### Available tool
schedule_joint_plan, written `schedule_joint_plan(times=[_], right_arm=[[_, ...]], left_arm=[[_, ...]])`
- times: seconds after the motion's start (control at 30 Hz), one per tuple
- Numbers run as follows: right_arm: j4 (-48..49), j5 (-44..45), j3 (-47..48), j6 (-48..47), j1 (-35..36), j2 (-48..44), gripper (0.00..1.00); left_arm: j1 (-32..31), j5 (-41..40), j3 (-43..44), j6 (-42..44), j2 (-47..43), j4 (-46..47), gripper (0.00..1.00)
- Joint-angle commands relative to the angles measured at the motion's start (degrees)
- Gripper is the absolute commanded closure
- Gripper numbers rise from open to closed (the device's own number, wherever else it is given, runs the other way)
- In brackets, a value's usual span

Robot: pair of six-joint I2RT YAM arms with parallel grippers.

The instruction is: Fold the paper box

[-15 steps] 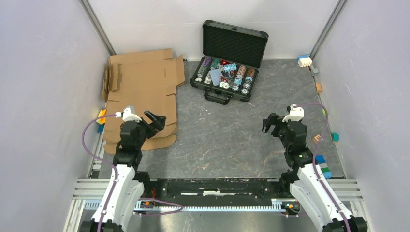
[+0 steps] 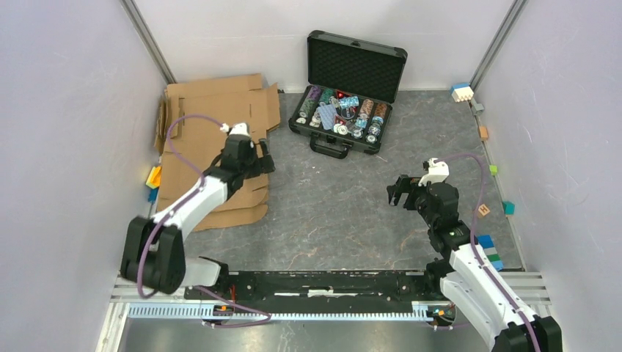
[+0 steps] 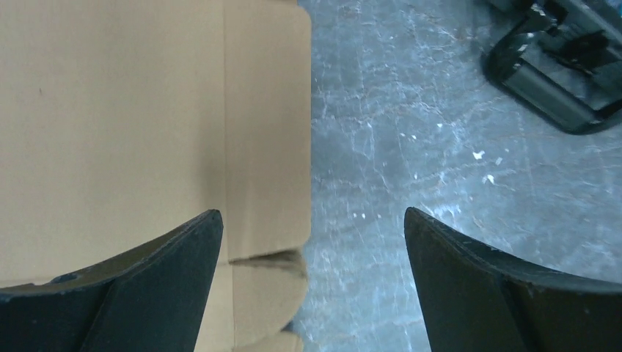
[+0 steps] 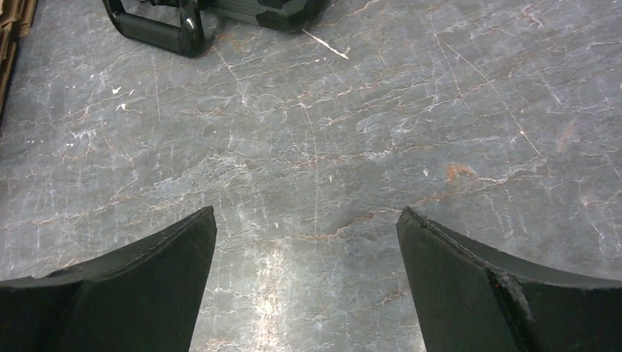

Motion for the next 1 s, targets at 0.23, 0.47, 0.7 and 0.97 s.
schedule_joint_plan(times=[0.23,0.47,0.7,0.97], right_arm=[[2.1,-1.7,1.1,-0.5,0.4,0.6,0.02],[1.8,-1.7,1.1,-0.6,0.4,0.5,0.02],[2.2,-2.1,1.1,-0.6,0.4,0.8,0.02],[3.0,-4.1,0.8,-0.5,0.4,1.4,0.02]], left_arm=[[-1.5,-6.6,22.7,10.7,26.2,-15.6,0.0],[-0.6,-6.6,25.7,9.7,30.4,-19.1,0.16],[3.5,0.4,20.9,8.0,25.1,-14.5,0.3],[6.8,7.3,17.4,5.9,23.0,-10.6,0.3]])
